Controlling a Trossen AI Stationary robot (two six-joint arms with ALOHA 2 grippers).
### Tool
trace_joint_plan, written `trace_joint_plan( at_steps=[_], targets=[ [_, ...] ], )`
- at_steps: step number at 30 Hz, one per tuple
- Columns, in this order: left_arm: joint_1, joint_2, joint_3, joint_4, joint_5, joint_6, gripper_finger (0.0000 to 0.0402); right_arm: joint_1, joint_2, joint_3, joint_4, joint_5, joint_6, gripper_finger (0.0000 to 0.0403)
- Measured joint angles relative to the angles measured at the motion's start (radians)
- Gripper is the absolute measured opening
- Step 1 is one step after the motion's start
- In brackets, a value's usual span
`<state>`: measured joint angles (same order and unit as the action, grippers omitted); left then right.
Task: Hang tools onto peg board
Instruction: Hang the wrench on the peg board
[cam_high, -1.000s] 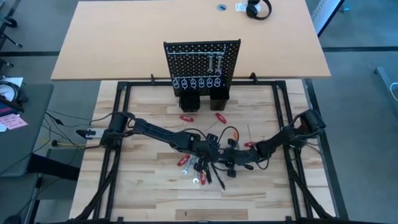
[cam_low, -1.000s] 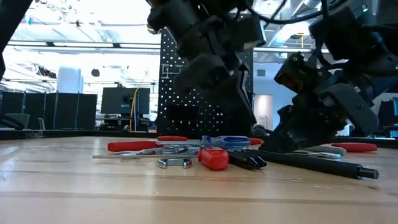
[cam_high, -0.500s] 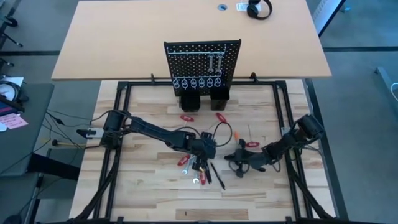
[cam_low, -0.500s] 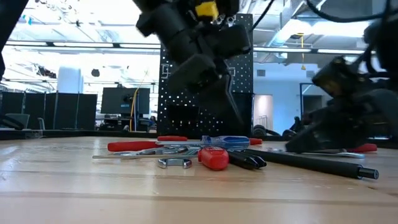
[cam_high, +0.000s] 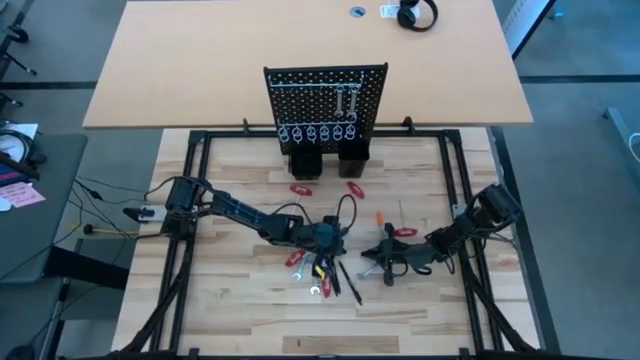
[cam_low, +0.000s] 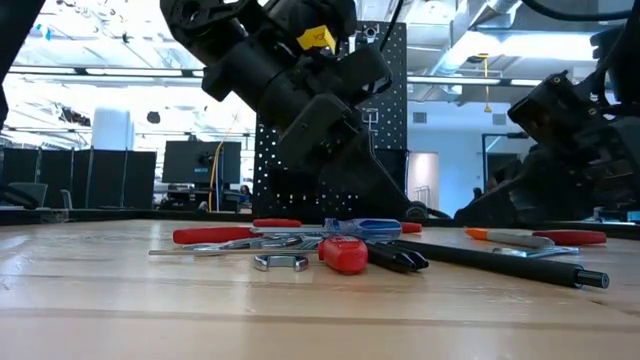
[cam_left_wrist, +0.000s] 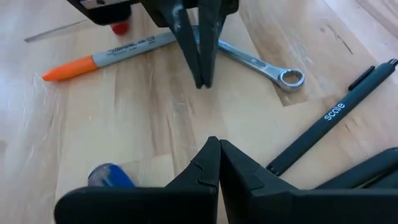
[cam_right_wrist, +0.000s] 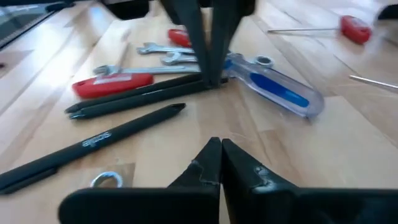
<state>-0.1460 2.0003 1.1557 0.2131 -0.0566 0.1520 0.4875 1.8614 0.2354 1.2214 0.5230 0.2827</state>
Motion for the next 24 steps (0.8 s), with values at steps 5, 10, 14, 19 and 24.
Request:
trace_joint_plan(
  at_steps=[5, 10, 14, 19, 24],
  targets=[
    [-0.002, 0.0, 0.0, 0.003, 0.0, -0.02, 0.0, 0.014, -0.033, 0.001, -0.001, -0.077, -0.104, 0.0073],
    [-0.005, 0.0, 0.0, 0.003, 0.0, -0.031, 0.0, 0.016, -0.089, 0.002, -0.113, -0.237, -0.116, 0.0155],
    [-0.014, 0.0, 0.0, 0.007, 0.0, -0.021, 0.0, -0.007, -0.047, 0.002, -0.156, -0.329, -0.128, 0.0205],
    [-0.016, 0.0, 0.0, 0.016, 0.002, -0.019, 0.0, -0.069, 0.007, -0.001, -0.072, -0.444, -0.166, 0.0201],
    [-0.016, 0.0, 0.0, 0.015, 0.001, -0.02, 0.0, -0.113, 0.033, 0.004, -0.15, -0.475, -0.192, 0.0144]
  ],
)
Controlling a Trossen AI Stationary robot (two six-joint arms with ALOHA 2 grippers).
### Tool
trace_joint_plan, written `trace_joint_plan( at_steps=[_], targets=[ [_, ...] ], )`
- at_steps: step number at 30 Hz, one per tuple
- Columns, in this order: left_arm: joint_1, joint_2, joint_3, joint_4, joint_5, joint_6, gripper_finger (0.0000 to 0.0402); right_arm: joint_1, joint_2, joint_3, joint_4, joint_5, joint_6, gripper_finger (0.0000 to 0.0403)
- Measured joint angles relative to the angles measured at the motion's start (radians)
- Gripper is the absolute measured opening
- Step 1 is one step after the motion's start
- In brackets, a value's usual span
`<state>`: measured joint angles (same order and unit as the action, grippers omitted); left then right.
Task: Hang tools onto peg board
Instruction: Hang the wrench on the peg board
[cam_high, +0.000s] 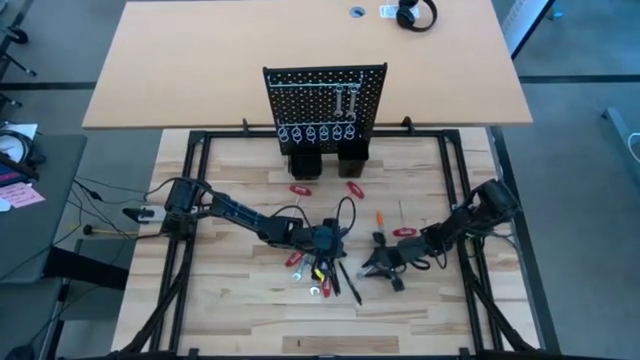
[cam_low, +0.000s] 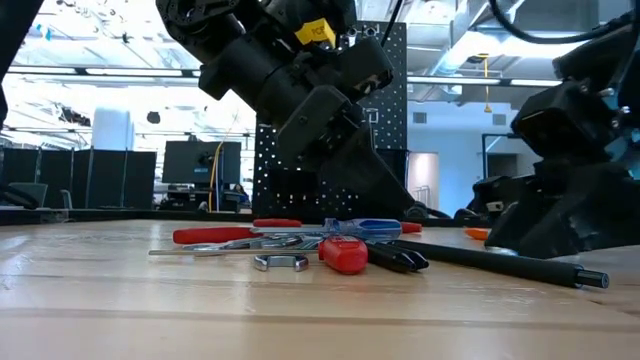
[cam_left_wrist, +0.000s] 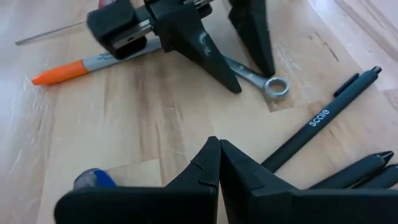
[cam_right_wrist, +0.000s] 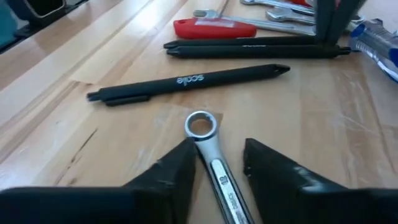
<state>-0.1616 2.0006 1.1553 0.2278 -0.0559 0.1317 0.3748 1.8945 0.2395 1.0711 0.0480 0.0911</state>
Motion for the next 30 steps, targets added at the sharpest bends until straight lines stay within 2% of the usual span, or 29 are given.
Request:
trace_joint_plan(
  at_steps=[5, 11, 15, 20, 24, 30],
  targets=[
    [0.0, 0.0, 0.0, -0.003, 0.0, -0.001, 0.0, -0.04, 0.057, 0.001, 0.066, -0.064, 0.013, 0.0069],
    [0.0, 0.0, 0.0, -0.003, 0.0, -0.001, 0.0, -0.11, 0.067, 0.013, 0.084, -0.041, -0.007, 0.001],
    [-0.006, 0.0, 0.0, 0.002, -0.002, 0.014, 0.0, -0.177, 0.076, 0.005, 0.179, 0.0, -0.04, 0.0007],
    [-0.014, 0.0, 0.0, 0.002, -0.005, 0.021, 0.0, -0.22, 0.078, -0.006, 0.274, -0.003, -0.073, 0.0006],
    [-0.015, 0.0, 0.0, 0.001, -0.018, 0.021, 0.0, -0.223, 0.075, -0.006, 0.326, -0.003, -0.073, 0.0007],
    [-0.015, 0.0, 0.0, 0.002, -0.042, 0.02, 0.0, -0.217, 0.007, -0.015, 0.357, -0.01, -0.058, 0.0031]
  ],
)
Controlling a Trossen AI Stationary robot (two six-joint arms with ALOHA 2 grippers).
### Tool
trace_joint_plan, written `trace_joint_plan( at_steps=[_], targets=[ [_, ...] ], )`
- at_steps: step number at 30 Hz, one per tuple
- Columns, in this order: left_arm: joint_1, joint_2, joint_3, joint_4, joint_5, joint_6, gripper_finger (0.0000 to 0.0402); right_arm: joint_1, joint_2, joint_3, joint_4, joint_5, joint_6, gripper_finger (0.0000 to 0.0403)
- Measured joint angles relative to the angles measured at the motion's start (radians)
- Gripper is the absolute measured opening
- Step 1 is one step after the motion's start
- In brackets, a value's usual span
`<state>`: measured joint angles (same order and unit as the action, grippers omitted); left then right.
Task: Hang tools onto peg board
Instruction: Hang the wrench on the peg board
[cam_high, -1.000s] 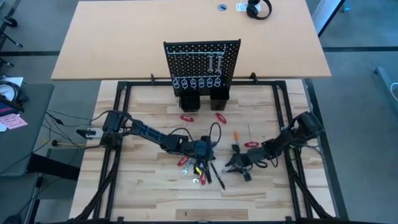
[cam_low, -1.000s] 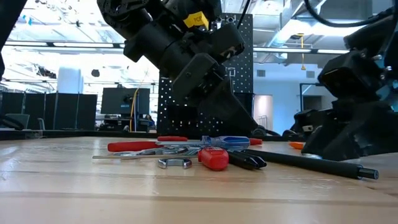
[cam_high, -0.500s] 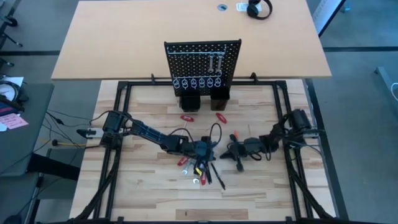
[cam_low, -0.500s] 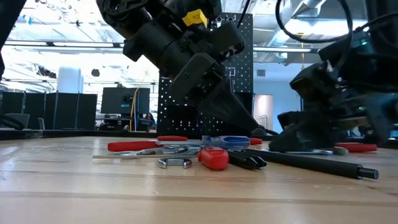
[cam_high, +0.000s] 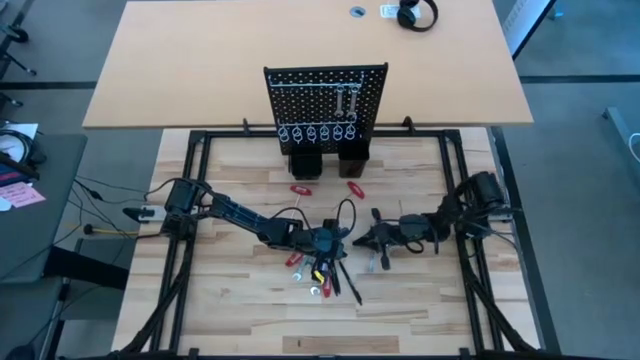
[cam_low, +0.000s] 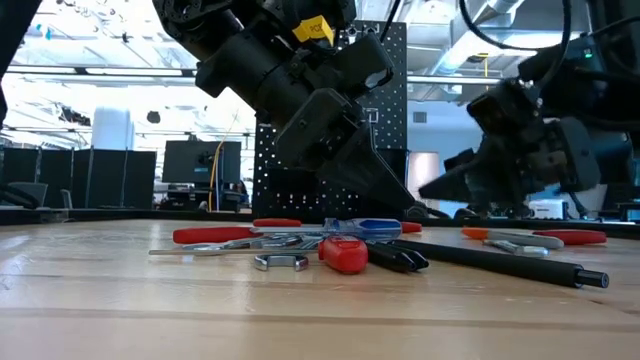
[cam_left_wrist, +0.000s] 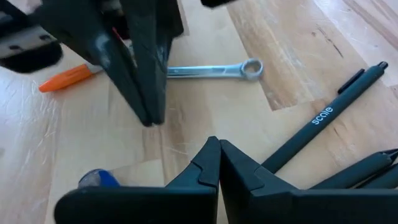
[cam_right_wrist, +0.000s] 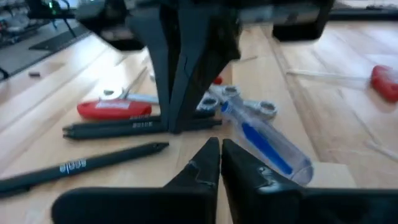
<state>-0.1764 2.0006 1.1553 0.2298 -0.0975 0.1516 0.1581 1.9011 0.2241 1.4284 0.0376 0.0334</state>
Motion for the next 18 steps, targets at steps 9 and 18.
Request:
trace_joint_plan(
  at_steps=[9, 18],
  targets=[
    [0.0, 0.0, 0.0, 0.001, 0.0, -0.007, 0.0, 0.058, -0.231, -0.087, -0.221, -0.002, 0.01, 0.0118],
    [0.0, 0.0, 0.0, 0.008, 0.003, -0.01, 0.0, 0.242, -0.4, 0.091, -0.935, -0.005, -0.079, 0.0206]
  ],
)
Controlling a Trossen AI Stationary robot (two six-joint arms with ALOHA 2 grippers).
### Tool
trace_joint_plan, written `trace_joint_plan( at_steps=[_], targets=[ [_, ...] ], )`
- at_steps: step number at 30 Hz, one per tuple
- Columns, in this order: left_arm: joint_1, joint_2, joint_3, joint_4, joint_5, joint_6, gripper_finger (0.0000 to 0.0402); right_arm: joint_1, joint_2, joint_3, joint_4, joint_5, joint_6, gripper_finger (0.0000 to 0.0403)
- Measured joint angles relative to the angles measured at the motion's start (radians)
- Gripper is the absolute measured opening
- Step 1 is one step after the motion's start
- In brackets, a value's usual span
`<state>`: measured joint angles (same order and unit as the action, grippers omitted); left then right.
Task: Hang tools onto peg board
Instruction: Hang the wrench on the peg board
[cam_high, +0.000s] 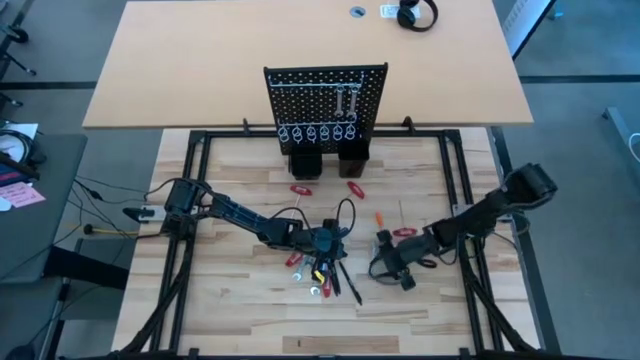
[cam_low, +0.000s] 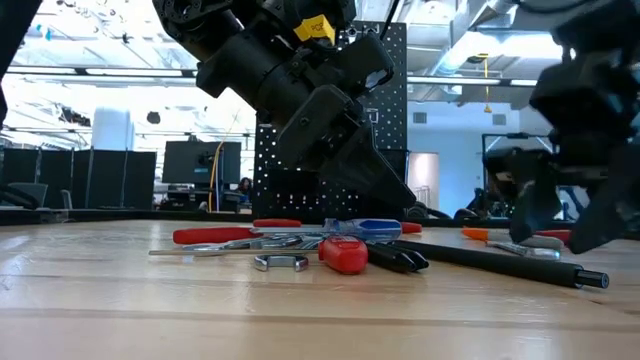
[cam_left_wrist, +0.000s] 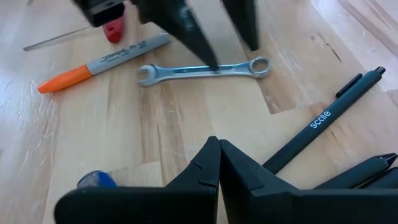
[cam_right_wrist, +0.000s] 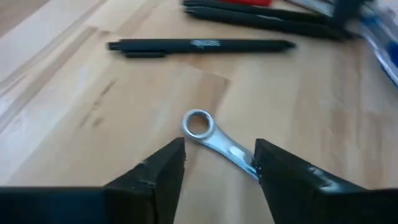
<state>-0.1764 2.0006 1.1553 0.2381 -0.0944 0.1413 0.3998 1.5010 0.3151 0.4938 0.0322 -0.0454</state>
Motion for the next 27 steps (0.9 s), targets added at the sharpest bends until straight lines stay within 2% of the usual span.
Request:
trace_joint_plan(
  at_steps=[4, 8, 15, 20, 27],
  targets=[
    [0.0, 0.0, 0.0, 0.001, 0.0, 0.0, 0.0, 0.002, -0.002, 0.07, -0.108, 0.0, -0.081, 0.0212],
    [0.0, 0.0, 0.0, 0.0, 0.001, 0.0, 0.0, -0.017, 0.014, 0.109, -0.141, -0.014, -0.146, 0.0204],
    [0.0, 0.0, 0.0, -0.013, 0.002, 0.0, 0.0, -0.031, 0.134, 0.126, -0.098, -0.166, -0.17, 0.0183],
    [0.0, 0.0, 0.0, -0.011, 0.003, -0.003, 0.0, -0.041, 0.207, 0.128, -0.042, -0.181, -0.165, 0.015],
    [0.0, 0.0, 0.0, -0.011, 0.003, -0.003, 0.0, -0.061, 0.268, 0.128, 0.024, -0.212, -0.152, 0.0082]
  ],
)
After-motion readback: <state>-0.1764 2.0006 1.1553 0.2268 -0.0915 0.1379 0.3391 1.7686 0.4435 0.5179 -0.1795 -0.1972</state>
